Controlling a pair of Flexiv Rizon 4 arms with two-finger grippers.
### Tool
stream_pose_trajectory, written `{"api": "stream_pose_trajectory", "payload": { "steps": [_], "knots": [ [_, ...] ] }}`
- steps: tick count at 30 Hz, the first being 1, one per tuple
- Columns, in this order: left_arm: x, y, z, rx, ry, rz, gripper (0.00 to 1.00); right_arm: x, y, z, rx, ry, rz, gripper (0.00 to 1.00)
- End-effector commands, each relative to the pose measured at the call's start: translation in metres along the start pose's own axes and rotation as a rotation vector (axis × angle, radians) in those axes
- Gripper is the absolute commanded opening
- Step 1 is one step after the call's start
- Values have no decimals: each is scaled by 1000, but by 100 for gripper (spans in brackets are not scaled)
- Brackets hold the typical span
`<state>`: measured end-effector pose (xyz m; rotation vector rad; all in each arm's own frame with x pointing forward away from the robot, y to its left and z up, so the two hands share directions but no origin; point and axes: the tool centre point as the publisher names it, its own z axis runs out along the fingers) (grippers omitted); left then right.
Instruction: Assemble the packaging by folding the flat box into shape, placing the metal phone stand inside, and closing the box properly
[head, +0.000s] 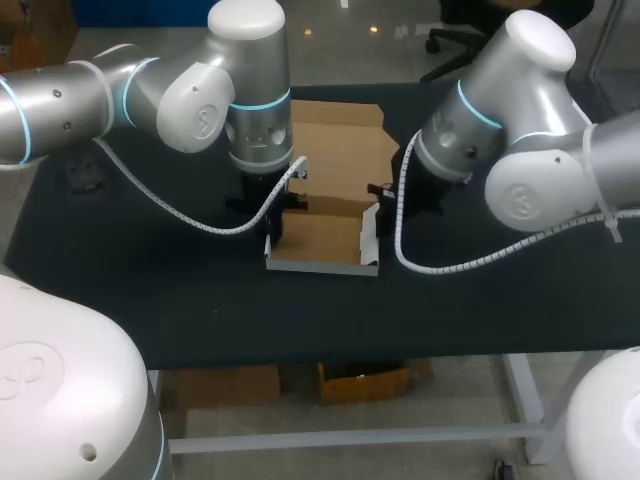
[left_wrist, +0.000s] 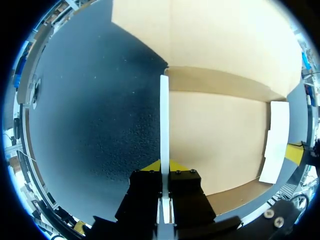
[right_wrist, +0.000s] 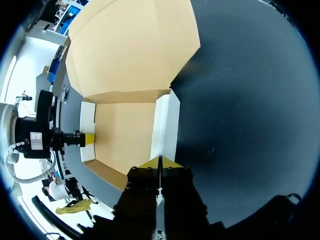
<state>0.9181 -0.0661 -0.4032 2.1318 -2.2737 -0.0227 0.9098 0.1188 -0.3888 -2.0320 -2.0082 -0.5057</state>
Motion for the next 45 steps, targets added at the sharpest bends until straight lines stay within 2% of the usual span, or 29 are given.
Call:
{"api": "stream_pose_trajectory", "payload": {
  "steps": [1, 13, 21, 27, 29, 36, 45],
  "knots": [
    [2, 0, -1, 0, -4, 0, 0, 4, 7, 10, 30, -22, 5, 0],
    [2, 0, -1, 0, -4, 0, 0, 2, 10, 15, 55, -57, 25, 0],
    [2, 0, -1, 0, -4, 0, 0, 1, 7, 4, 33, -58, 28, 0],
    [2, 0, -1, 0, -4, 0, 0, -2, 3, -6, 6, -34, 38, 20],
    [2, 0, -1, 0, -4, 0, 0, -3, 2, -9, 0, -34, 39, 22],
    [2, 0, -1, 0, -4, 0, 0, -6, 6, -7, 0, -40, 55, 26],
    [2, 0, -1, 0, -4, 0, 0, -17, 7, -8, -5, -37, 101, 24]
  ]
}}
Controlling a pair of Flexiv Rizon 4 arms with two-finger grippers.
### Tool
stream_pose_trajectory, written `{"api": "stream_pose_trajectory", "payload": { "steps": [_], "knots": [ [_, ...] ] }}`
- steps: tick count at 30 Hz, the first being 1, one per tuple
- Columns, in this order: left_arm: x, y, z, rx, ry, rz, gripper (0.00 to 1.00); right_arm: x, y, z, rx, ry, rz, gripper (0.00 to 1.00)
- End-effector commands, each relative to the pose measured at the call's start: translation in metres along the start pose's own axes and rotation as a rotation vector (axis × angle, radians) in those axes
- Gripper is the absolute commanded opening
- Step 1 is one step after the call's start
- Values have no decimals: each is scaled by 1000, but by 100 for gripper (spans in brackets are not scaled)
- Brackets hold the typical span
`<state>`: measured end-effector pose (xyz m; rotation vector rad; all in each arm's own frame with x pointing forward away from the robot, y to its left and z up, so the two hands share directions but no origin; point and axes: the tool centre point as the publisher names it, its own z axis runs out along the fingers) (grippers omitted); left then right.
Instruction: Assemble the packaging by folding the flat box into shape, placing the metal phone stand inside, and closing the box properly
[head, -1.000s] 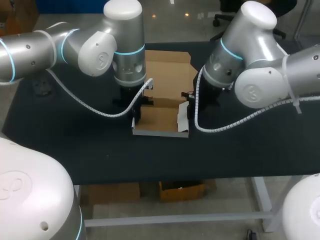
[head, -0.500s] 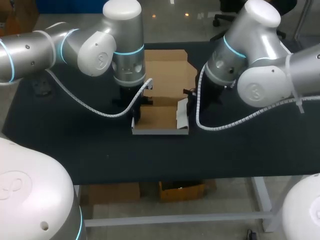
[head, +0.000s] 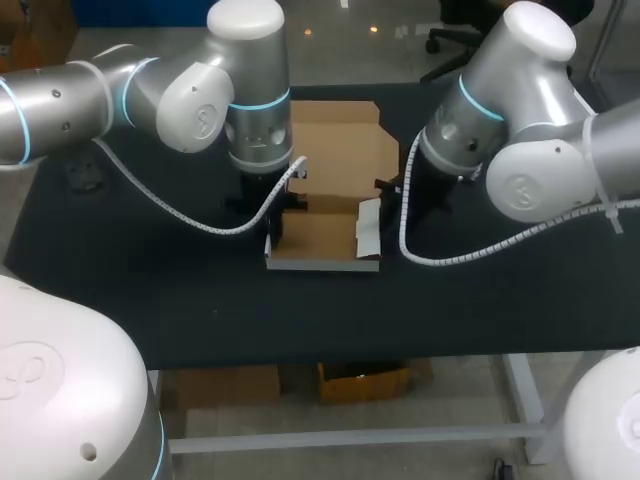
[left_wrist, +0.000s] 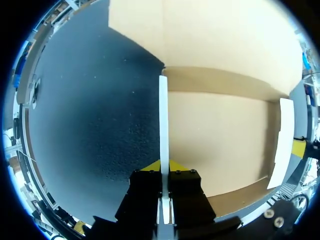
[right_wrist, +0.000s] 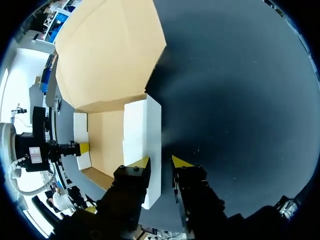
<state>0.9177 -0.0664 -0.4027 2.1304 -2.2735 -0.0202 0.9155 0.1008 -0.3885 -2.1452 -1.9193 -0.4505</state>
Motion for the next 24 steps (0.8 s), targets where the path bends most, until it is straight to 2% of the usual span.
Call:
{"api": "stream_pose_trajectory", "payload": {
  "steps": [1, 12, 24],
  "knots": [
    [2, 0, 0, 0, -6, 0, 0, -1, 0, -2, -6, 1, 7, 24],
    [2, 0, 0, 0, -6, 0, 0, 2, -2, -11, -22, 45, -9, 25],
    [2, 0, 0, 0, -6, 0, 0, 15, -4, 9, 44, 57, -56, 25]
  ]
}}
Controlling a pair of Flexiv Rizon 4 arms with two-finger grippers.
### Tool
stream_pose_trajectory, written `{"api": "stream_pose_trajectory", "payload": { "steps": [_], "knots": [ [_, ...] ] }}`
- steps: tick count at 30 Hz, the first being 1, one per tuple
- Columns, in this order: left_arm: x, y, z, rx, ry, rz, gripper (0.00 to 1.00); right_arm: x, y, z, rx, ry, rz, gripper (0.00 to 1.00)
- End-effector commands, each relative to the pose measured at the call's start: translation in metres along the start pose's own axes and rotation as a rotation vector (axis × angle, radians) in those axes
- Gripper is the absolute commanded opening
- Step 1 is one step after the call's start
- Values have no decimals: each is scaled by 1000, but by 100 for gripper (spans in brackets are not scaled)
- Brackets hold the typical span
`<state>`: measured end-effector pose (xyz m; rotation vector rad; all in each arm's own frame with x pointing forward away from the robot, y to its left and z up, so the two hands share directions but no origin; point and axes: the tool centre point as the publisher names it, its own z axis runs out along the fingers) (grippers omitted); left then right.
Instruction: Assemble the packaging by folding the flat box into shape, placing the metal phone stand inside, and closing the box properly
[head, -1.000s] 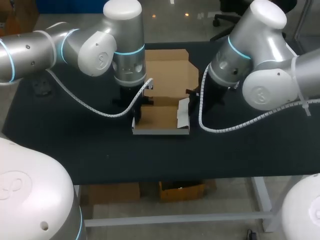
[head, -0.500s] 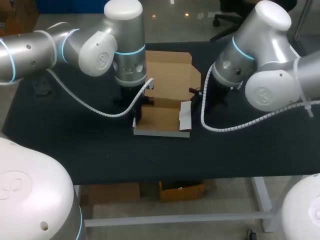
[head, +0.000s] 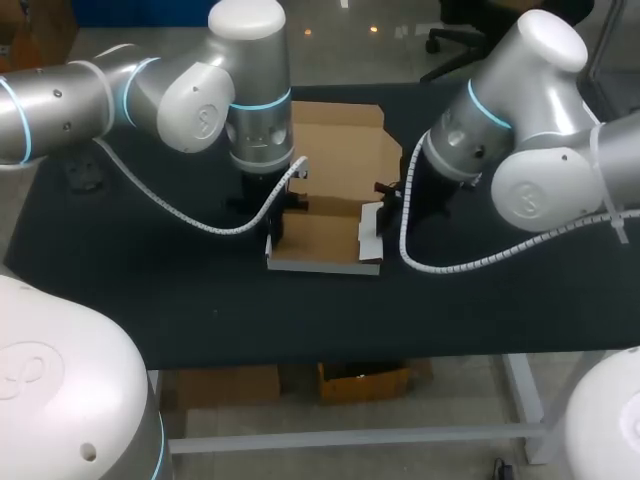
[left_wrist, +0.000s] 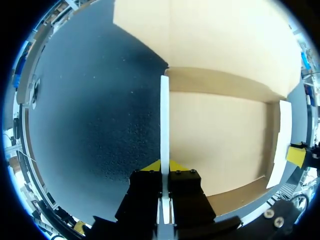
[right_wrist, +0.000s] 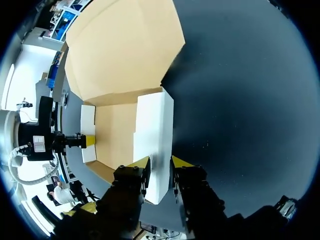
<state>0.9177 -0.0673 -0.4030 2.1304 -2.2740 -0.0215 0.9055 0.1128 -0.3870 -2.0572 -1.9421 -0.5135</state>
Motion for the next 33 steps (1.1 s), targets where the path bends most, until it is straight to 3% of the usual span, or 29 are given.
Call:
{"api": "stream_pose_trajectory", "payload": {
  "steps": [1, 8, 19, 27, 33],
  "knots": [
    [1, 0, 0, 0, -5, -1, 0, 5, 7, 8, 41, -8, -6, 24],
    [1, 0, 0, 0, -5, -1, 0, 11, 13, 21, 66, -67, 2, 22],
    [1, 0, 0, 0, -5, -1, 0, 8, 20, 35, 75, -194, 62, 8],
    [1, 0, 0, 0, -5, -1, 0, 8, 20, 39, 75, -233, 76, 5],
    [1, 0, 0, 0, -5, -1, 0, 9, 20, 43, 74, -268, 83, 7]
  ]
}}
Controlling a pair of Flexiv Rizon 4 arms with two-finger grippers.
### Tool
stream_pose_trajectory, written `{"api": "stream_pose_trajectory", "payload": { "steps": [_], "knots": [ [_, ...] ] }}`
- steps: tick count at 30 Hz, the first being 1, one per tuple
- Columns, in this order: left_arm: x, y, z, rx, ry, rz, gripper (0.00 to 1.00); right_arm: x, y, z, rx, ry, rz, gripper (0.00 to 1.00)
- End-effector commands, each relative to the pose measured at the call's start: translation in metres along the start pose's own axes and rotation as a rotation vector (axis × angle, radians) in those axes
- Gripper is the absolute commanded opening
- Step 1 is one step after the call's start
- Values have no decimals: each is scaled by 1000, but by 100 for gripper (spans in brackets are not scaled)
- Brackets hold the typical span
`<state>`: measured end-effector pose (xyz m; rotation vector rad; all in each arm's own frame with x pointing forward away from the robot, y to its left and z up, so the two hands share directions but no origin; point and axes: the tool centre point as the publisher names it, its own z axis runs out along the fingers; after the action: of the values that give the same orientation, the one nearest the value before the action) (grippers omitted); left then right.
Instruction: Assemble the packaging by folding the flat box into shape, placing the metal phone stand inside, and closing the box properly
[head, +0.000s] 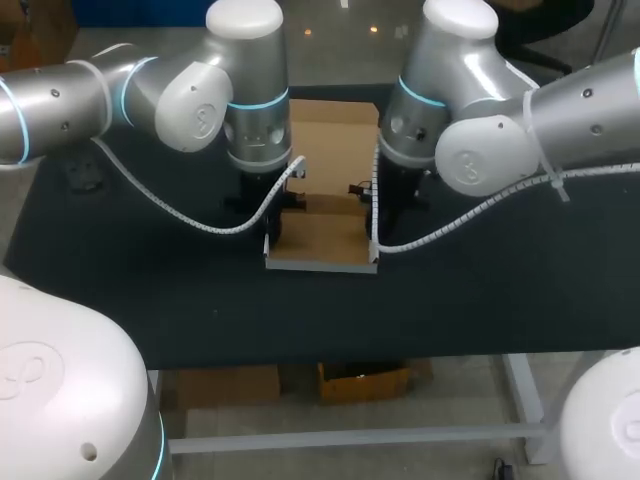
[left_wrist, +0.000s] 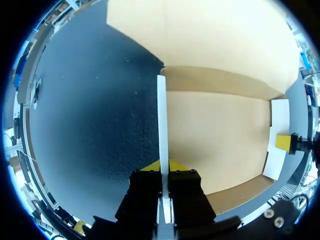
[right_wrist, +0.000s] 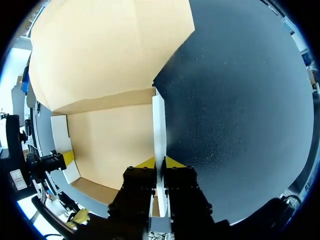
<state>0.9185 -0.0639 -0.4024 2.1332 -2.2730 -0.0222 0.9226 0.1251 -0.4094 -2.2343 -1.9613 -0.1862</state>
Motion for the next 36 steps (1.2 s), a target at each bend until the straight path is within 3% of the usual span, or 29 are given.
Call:
{"api": "stream_pose_trajectory", "payload": {
  "steps": [1, 8, 16, 31, 32, 33, 36],
  "knots": [
    [4, 0, 0, 0, -4, 1, 0, 11, 5, 14, 6, -38, 5, 9],
    [4, 0, 0, 0, -4, 1, 0, 12, 5, 18, 10, -68, 12, 13],
    [4, 0, 0, 0, -4, 1, 0, 10, 6, 19, 6, -101, 28, 0],
    [6, 1, -3, 14, 4, 19, 0, 8, 3, 24, -6, -176, 70, 0],
    [7, 2, -5, 18, 5, 24, 4, 7, 3, 24, -6, -176, 70, 0],
    [7, 2, -7, 25, 10, 28, 19, 7, 2, 24, -9, -179, 73, 0],
    [8, 5, -13, 44, 19, 43, 36, 7, 1, 23, -12, -180, 75, 0]
  ]
}}
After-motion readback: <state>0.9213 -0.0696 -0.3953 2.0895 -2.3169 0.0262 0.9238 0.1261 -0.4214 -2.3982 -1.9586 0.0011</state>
